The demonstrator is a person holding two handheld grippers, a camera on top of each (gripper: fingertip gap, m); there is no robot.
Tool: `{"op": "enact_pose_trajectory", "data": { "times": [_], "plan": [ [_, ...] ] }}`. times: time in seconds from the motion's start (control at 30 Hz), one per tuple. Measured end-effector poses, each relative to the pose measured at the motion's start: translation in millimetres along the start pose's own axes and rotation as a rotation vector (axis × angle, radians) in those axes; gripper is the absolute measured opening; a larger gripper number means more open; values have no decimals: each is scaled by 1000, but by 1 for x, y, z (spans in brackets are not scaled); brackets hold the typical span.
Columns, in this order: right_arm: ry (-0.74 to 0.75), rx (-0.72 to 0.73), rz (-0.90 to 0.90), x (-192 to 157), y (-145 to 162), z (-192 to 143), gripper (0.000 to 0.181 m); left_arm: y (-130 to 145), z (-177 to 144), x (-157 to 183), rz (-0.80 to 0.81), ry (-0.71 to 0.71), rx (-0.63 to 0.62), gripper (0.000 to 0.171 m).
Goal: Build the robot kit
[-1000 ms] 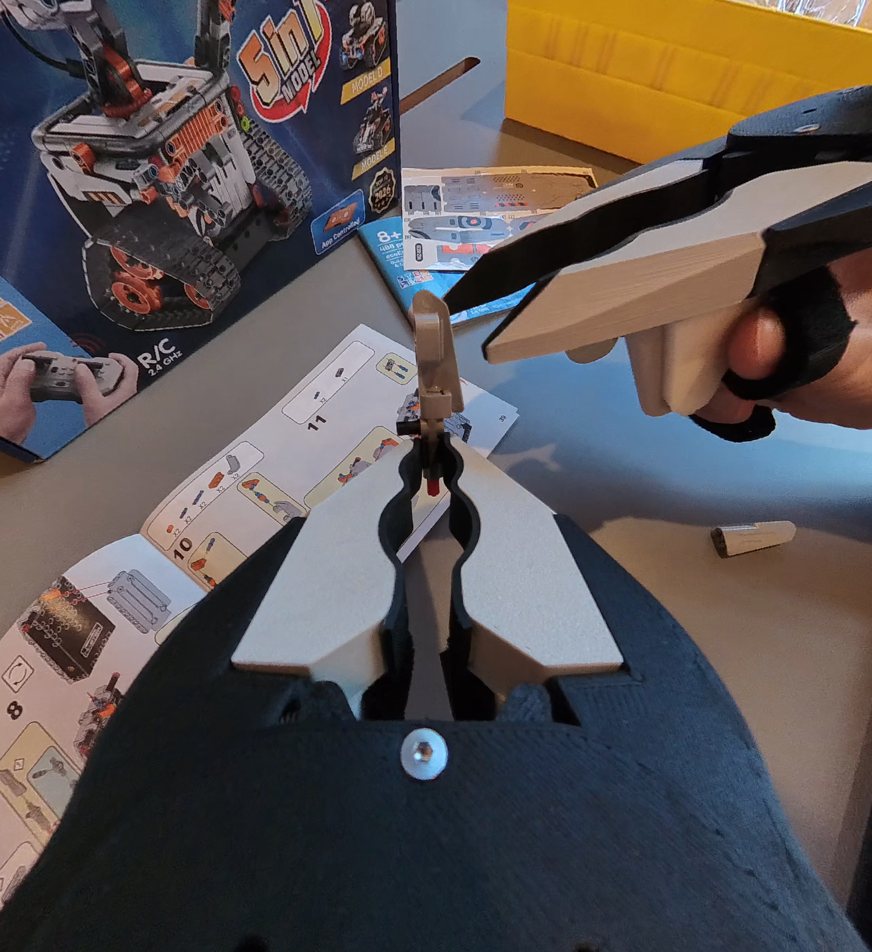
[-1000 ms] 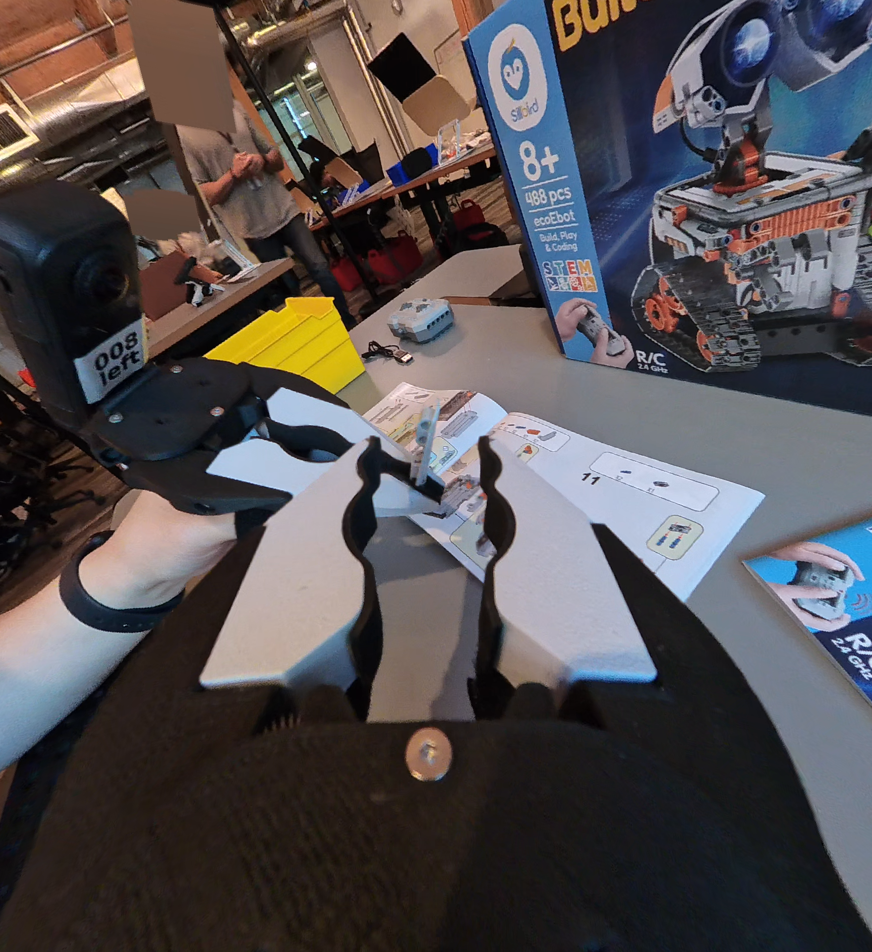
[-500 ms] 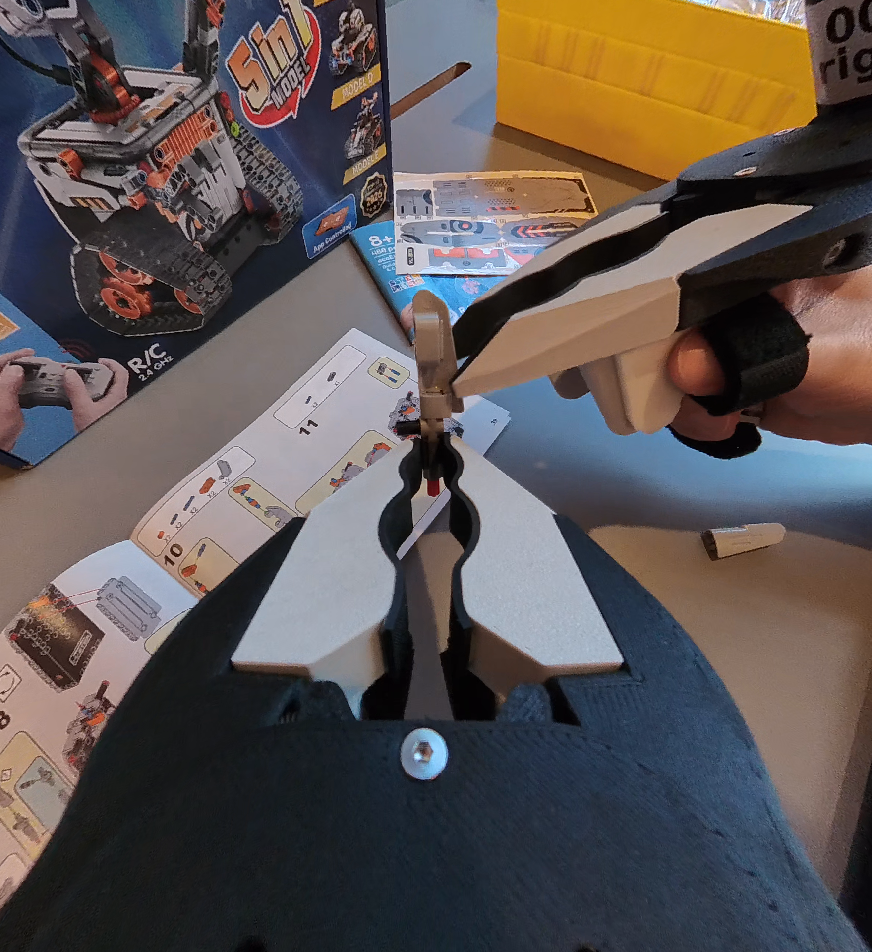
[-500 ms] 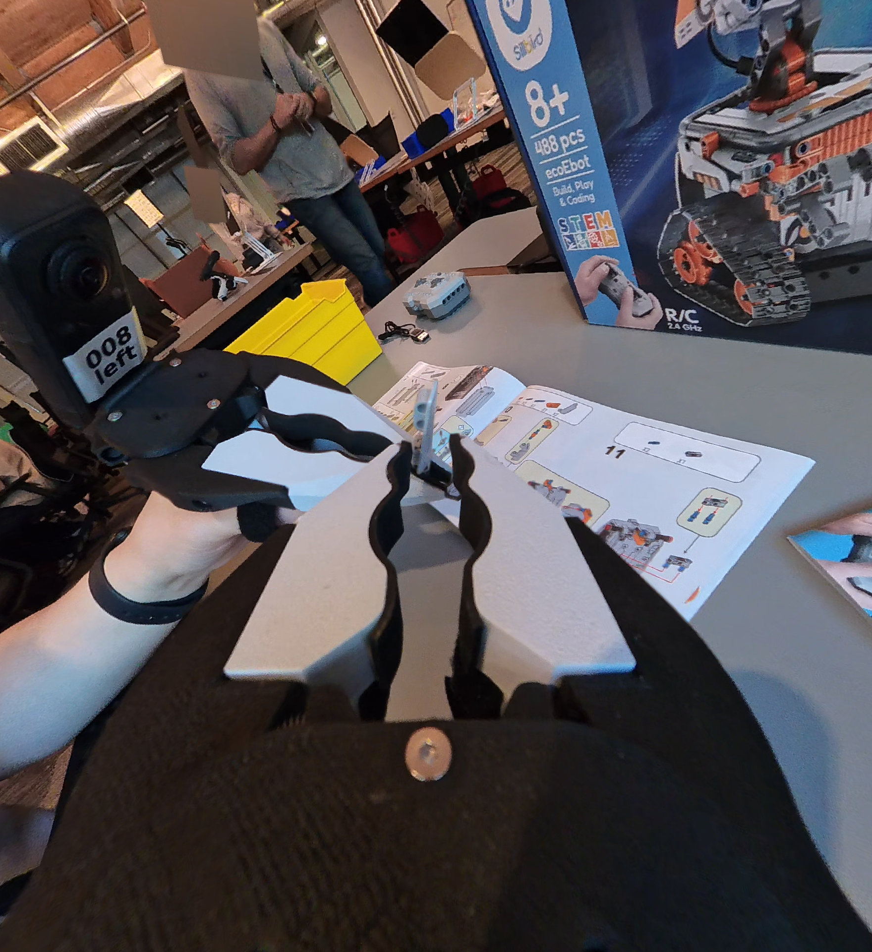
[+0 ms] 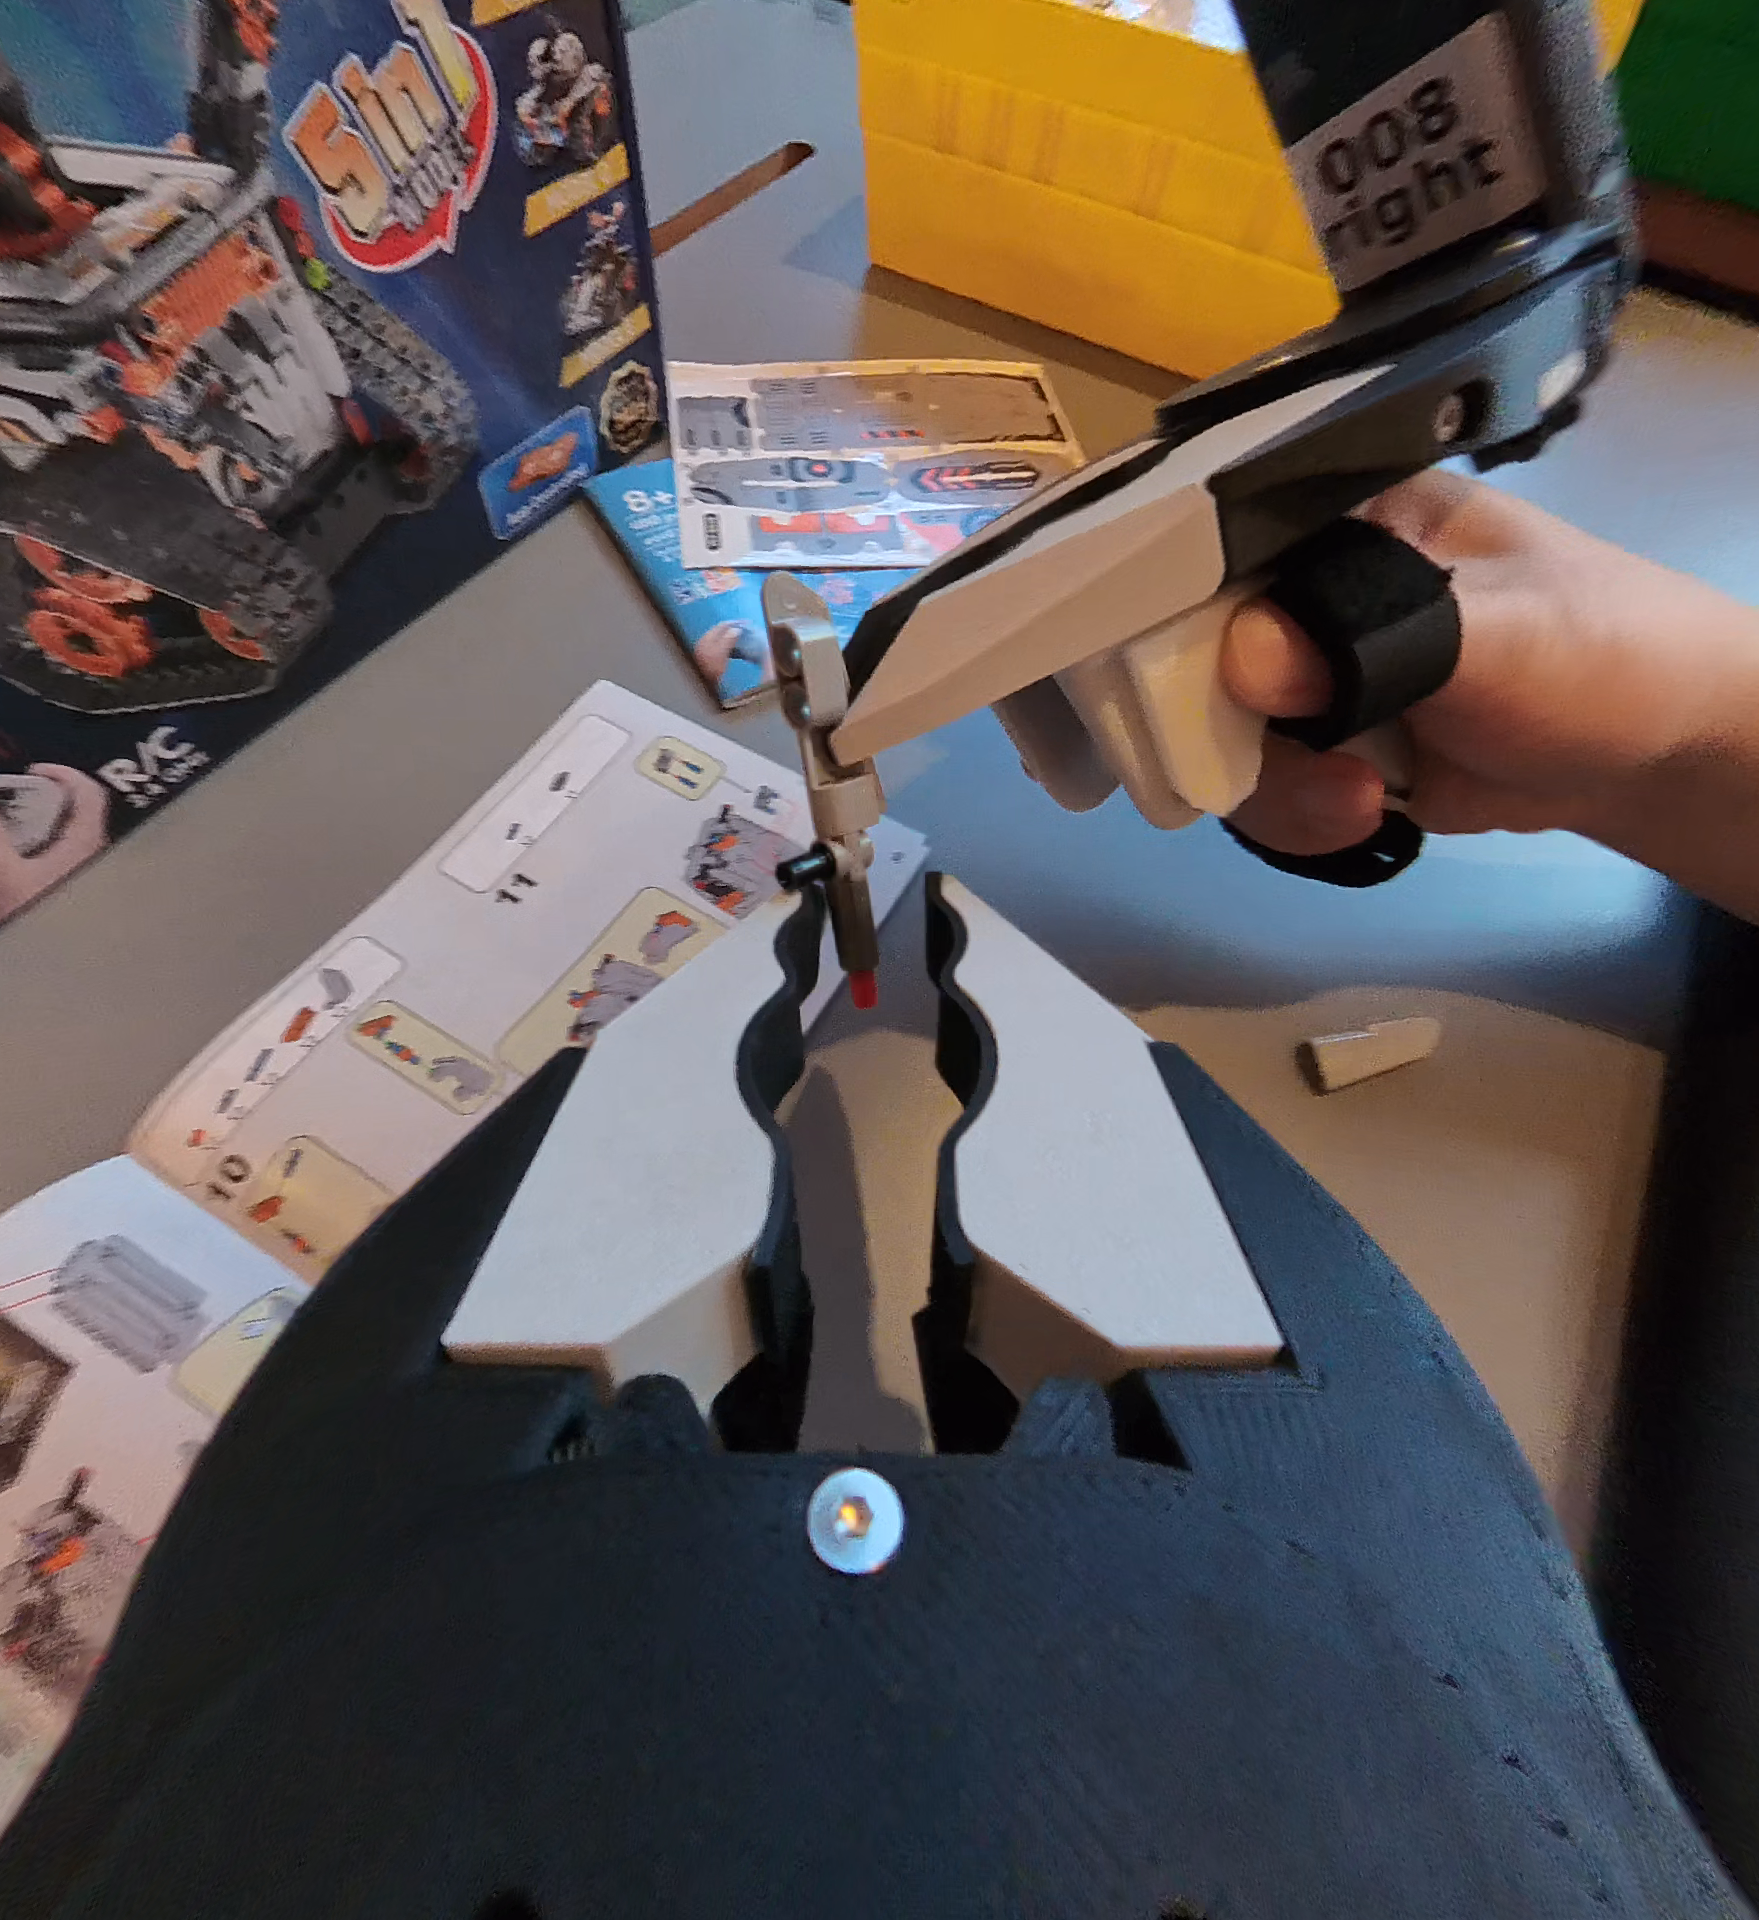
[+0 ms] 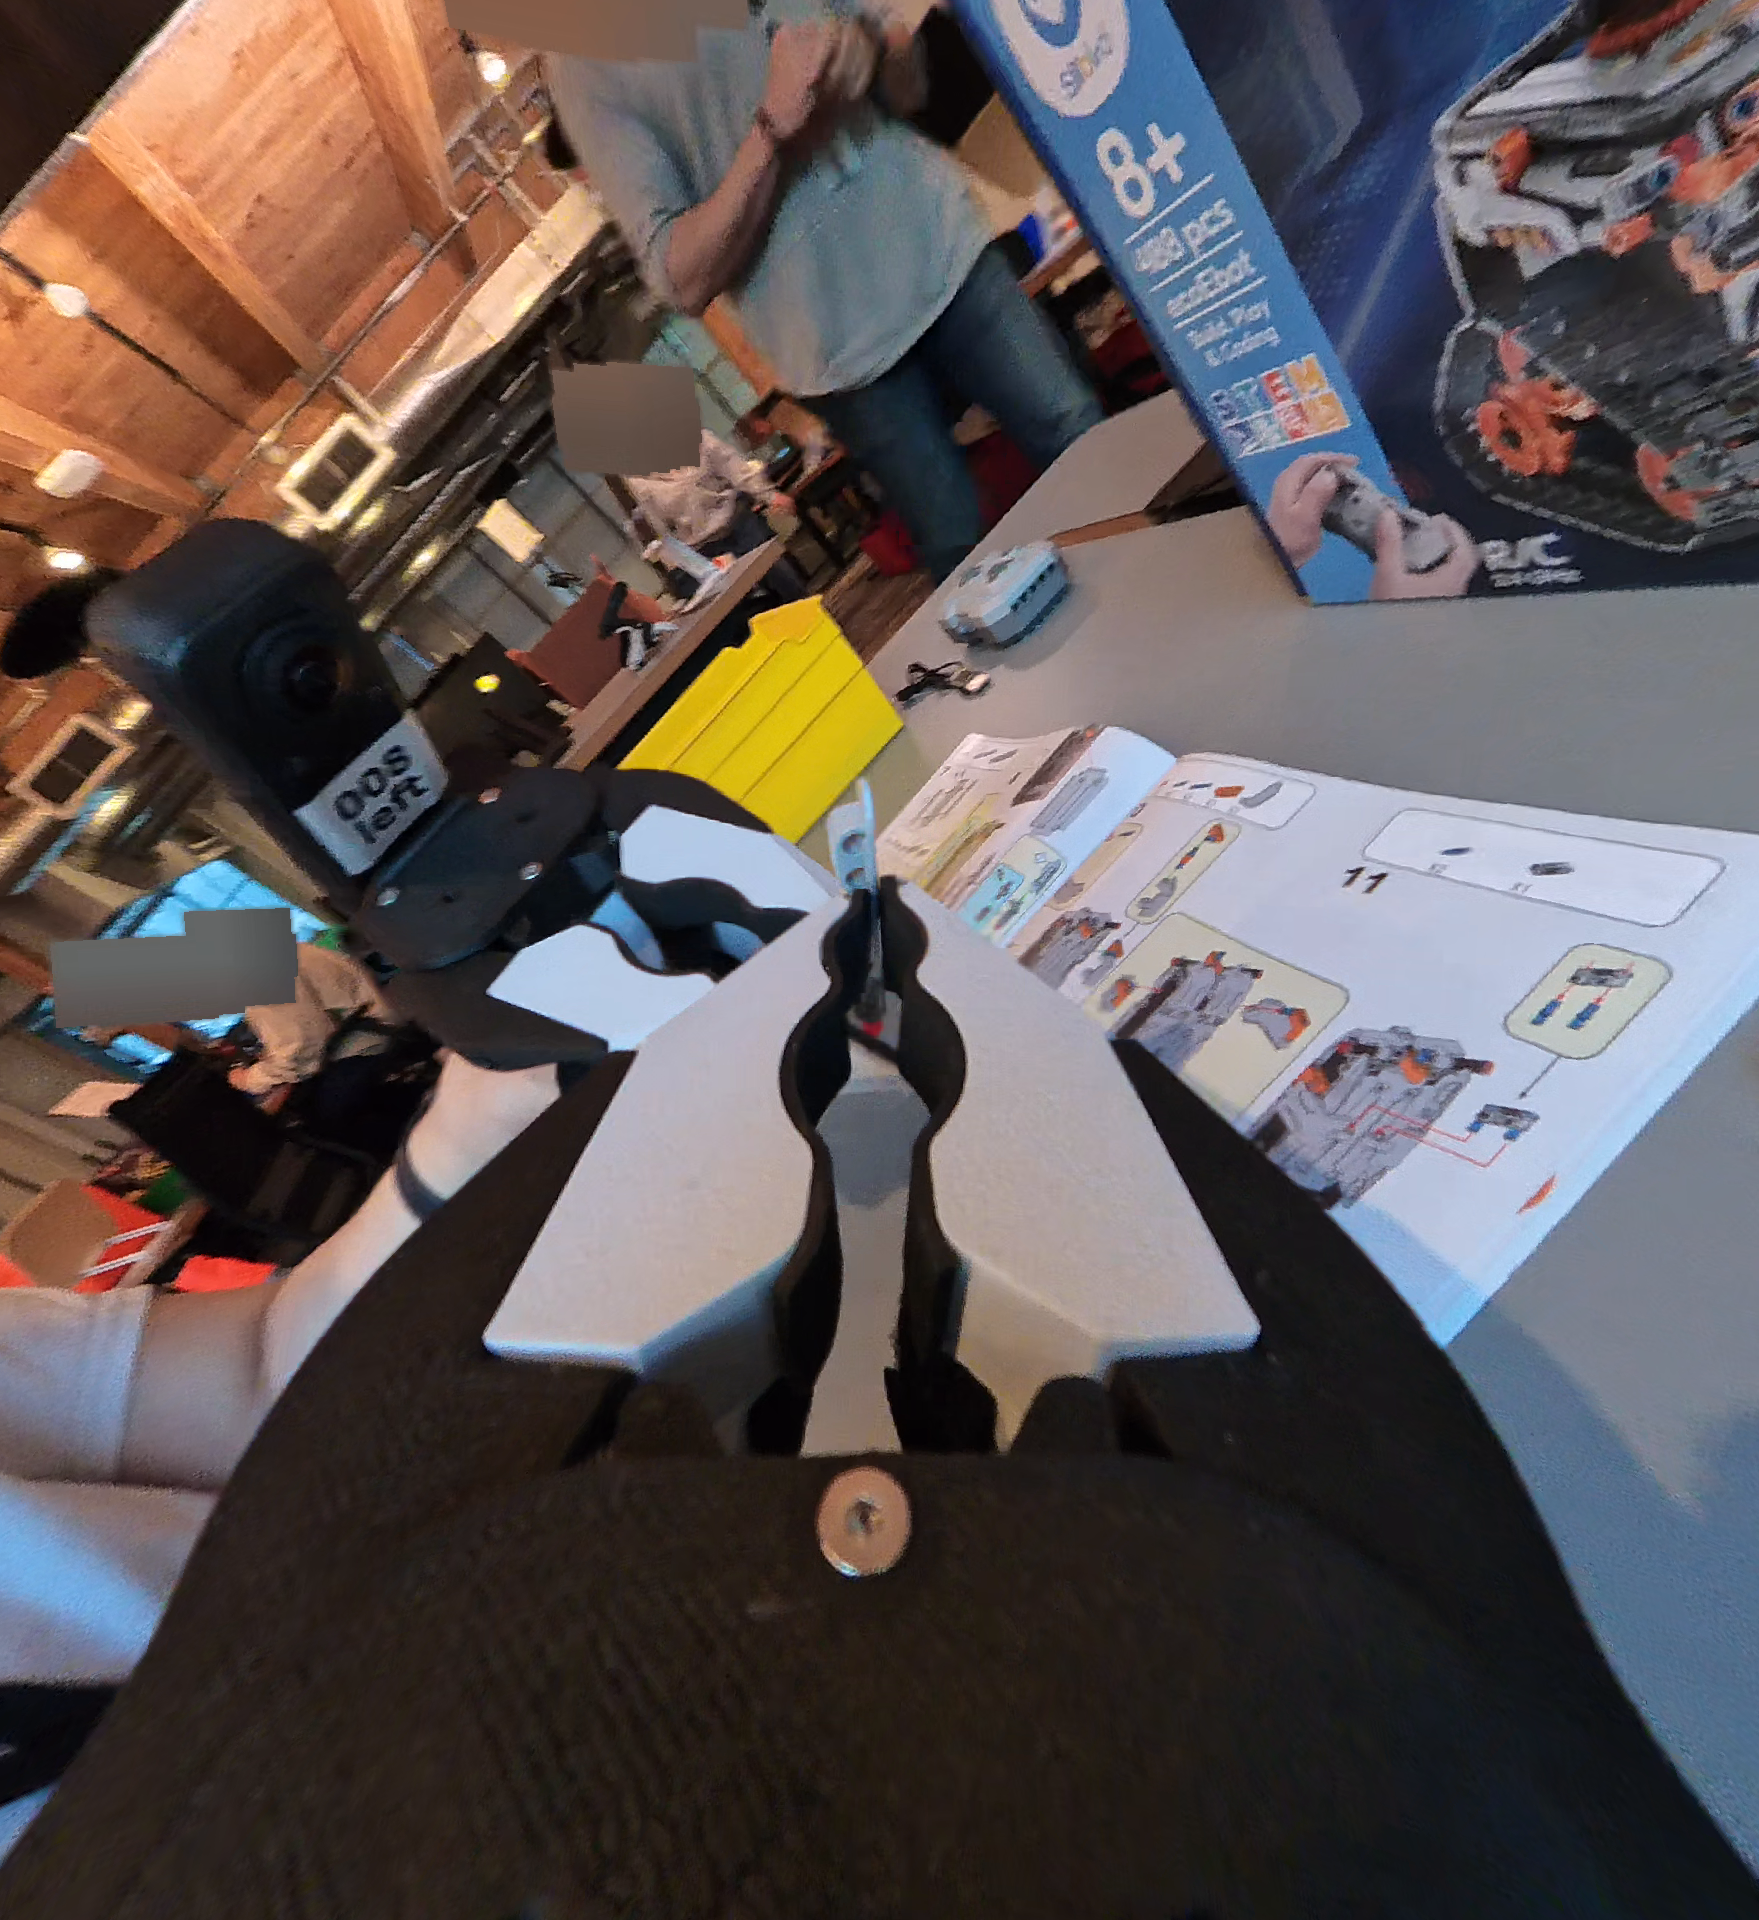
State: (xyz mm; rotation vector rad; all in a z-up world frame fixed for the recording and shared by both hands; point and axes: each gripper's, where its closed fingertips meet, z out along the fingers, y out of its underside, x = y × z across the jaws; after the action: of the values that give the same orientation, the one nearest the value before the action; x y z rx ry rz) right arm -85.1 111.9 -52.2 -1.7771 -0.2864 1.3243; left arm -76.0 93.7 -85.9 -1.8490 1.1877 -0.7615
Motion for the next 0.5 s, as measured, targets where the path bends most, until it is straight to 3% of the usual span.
{"op": "enact_pose_trajectory", "data": {
  "times": [0.1,0.2,0.3,0.4,0.5],
  "plan": [
    [-83,-23,48,-8,-2,-6,0,-4,-2,10,-50,74,12,21],
    [-99,-23,54,-8,-4,-10,0,-6,-5,10,-46,77,25,6],
    [-135,1,56,-11,-8,-11,0,-12,-7,8,-73,81,66,4],
    [-142,80,66,-7,-20,-16,28,-21,-13,3,-141,81,126,5],
    [-114,148,58,6,-33,-28,23,-22,-20,-6,-173,34,140,4]
  ]
}}
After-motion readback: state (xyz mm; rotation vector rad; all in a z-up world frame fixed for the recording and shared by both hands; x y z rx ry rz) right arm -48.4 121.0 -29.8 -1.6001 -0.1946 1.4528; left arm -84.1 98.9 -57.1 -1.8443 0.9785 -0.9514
